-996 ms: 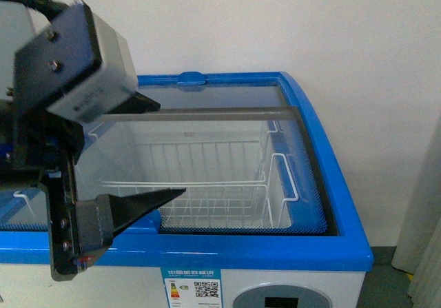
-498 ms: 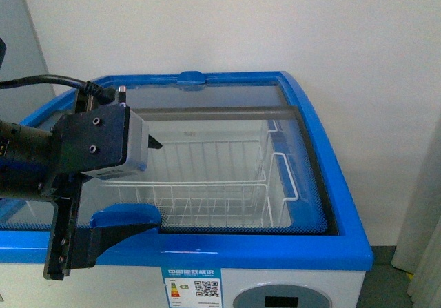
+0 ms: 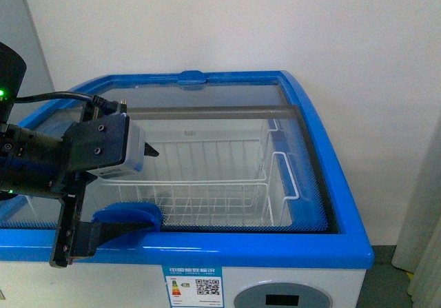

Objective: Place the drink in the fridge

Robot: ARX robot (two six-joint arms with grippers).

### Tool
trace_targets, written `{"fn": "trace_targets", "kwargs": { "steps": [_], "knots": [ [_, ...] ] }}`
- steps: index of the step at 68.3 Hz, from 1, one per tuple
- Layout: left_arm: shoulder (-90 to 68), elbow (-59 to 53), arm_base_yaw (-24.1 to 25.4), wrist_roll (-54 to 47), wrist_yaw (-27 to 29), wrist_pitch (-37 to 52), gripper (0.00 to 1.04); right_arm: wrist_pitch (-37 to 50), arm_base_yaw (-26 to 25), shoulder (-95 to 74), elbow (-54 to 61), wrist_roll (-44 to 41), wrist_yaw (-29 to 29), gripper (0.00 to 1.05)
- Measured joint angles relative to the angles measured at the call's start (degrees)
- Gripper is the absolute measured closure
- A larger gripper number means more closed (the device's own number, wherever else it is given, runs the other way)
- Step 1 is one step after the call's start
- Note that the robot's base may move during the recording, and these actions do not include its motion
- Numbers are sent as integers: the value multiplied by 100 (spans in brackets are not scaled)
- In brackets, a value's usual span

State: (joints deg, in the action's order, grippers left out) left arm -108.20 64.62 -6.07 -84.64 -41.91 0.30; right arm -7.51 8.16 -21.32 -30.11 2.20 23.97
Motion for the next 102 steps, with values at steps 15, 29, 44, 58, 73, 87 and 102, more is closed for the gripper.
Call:
{"fn": "trace_targets", "kwargs": {
  "steps": [15, 29, 44, 58, 73, 87, 102],
  "knots": [
    [-345, 501, 17, 55, -120, 101, 8, 0, 0, 0, 0, 0, 0, 66],
    [-640, 1071, 17, 44, 68, 450, 8, 0, 2, 0, 0, 0, 0, 66],
    [-992, 1373, 11, 74, 254, 1327, 8, 0, 0, 0, 0, 0, 0, 66],
    [-1508, 2111, -59, 463, 1333, 2966, 8, 0, 0, 0, 0, 0, 2, 66],
    [-1572, 2868, -136, 2037, 2983, 4013, 8, 0, 0, 0, 0, 0, -2, 66],
    [-1150, 2736, -129, 4365, 4124, 2957, 8, 0, 2, 0, 0, 0, 0, 66],
    [579, 1117, -28, 7460, 3497, 1829, 8, 0, 0, 0, 0, 0, -2, 66]
  ]
}}
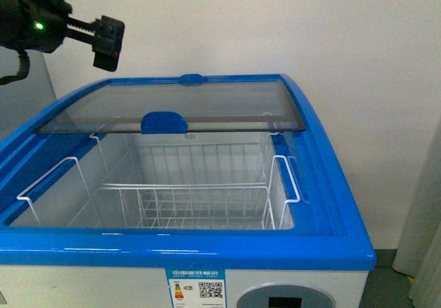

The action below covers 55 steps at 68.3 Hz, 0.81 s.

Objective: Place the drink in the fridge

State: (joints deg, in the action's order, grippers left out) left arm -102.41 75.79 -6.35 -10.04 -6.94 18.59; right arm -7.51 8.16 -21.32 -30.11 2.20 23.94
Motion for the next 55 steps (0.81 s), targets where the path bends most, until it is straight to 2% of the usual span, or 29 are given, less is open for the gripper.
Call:
{"fn": "trace_targets", "kwargs": {
  "steps": [4, 11, 17, 18, 25, 29, 33, 36, 37, 38, 40, 48, 52, 55],
  "knots": [
    [909, -894, 72, 992, -511, -186, 8, 0, 0, 0, 0, 0, 2, 66],
    [1956, -1952, 234, 1757, -1036, -363, 8, 0, 2, 0, 0, 0, 2, 66],
    [3289, -3233, 592, 2330, -1554, -750, 8, 0, 0, 0, 0, 0, 0, 66],
    [3392, -3333, 614, 2330, -1499, -737, 9, 0, 2, 0, 0, 0, 0, 66],
    [4511, -4572, 621, 1764, 138, 518, 25, 0, 0, 0, 0, 0, 0, 66],
    [5189, -5097, 625, 1475, 570, 599, 34, 0, 2, 0, 0, 0, 2, 66],
    [6046, -5709, 627, 1298, 680, 319, 45, -44, -22, -15, -7, 13, -74, 66],
    [6426, -5993, 627, 1241, 680, 192, 50, -540, -205, -136, -199, 122, -540, 66],
    [6638, -6157, 627, 1220, 682, 153, 54, -997, -396, -240, -404, 129, -994, 66],
    [6728, -6227, 627, 1207, 682, 140, 56, -1272, -505, -323, -516, 125, -1117, 66],
    [6933, -6384, 627, 1169, 680, 120, 61, -1923, -817, -494, -807, 81, -1945, 66],
    [7276, -6614, 627, 1110, 680, 118, 79, -3401, -1823, -903, -1257, -533, -3858, 66],
    [7447, -6736, 627, 1091, 686, 94, 91, -3681, -2223, -1187, -1320, -1202, -4535, 66],
    [7578, -6832, 627, 1088, 695, 66, 102, -3434, -2181, -1534, -1427, -2006, -4378, 66]
  ]
}}
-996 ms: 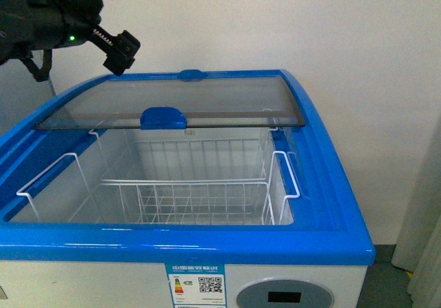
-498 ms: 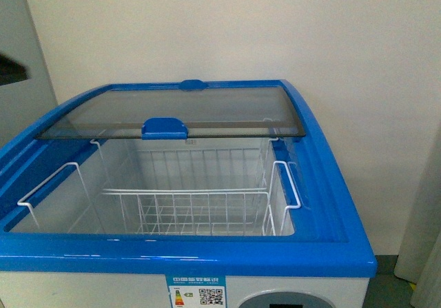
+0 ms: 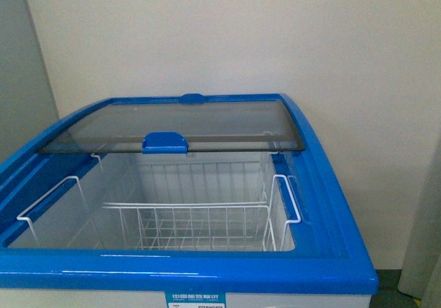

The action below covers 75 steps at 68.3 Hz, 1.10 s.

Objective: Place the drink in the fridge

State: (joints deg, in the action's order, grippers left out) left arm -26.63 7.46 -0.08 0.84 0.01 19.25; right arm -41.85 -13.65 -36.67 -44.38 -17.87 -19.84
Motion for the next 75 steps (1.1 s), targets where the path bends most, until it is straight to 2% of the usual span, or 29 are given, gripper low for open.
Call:
{"fn": "trace_targets", "kwargs": {
  "steps": [11, 19, 27, 37, 43, 62, 70, 75],
  "knots": [
    [446, -260, 0, -22, -4, -188, 102, 1342, 1043, -1674, -629, -3233, 737, 66],
    [636, -352, -2, -22, -4, -304, 102, 1906, 1703, -2494, -846, -4562, 979, 66],
    [813, -409, -2, -24, -7, -411, 102, 2369, 2245, -3147, -1091, -5316, 1207, 66],
    [1099, -492, -2, -22, -4, -608, 102, 3012, 3097, -4336, -1742, -5661, 1532, 66],
    [1307, -662, 0, -22, -13, -597, 102, 3119, 3373, -5053, -2114, -5659, 1615, 66],
    [1650, -662, -2, -26, 0, -907, 102, 3473, 3473, -6314, -2826, -5545, 1740, 66],
    [2422, -662, 0, -35, 0, -1832, 102, 3606, 3556, -6725, -3086, -5445, 1729, 66],
    [2592, -662, 0, -37, 0, -1891, 102, 3687, 3609, -6918, -3156, -5383, 1725, 66]
  ]
}}
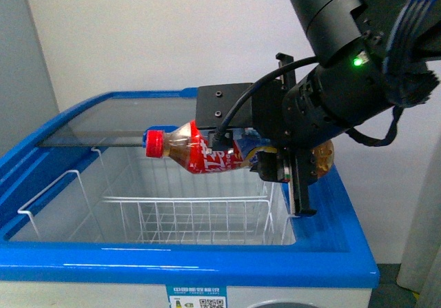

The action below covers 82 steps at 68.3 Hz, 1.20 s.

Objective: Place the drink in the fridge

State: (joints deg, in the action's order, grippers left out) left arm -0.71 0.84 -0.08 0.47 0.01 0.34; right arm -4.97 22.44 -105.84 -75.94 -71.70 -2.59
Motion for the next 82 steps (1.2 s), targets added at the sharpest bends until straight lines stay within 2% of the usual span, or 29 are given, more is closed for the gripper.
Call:
{"fn": "trace_targets", "kwargs": {
  "steps": [26, 47, 63, 82],
  "knots": [
    [35, 0, -2, 0, 0, -26, 102, 376, 136, -905, -146, 70, 2, 66],
    [35, 0, -2, 0, 0, -26, 102, 302, 133, -1574, -876, 153, 31, 66],
    [35, 0, -2, -2, -4, -26, 102, 264, 94, -2135, -1510, 334, 308, 66],
    [35, 0, -2, -2, 0, -26, 102, 520, 52, -2490, -1744, 420, 525, 66]
  ]
}}
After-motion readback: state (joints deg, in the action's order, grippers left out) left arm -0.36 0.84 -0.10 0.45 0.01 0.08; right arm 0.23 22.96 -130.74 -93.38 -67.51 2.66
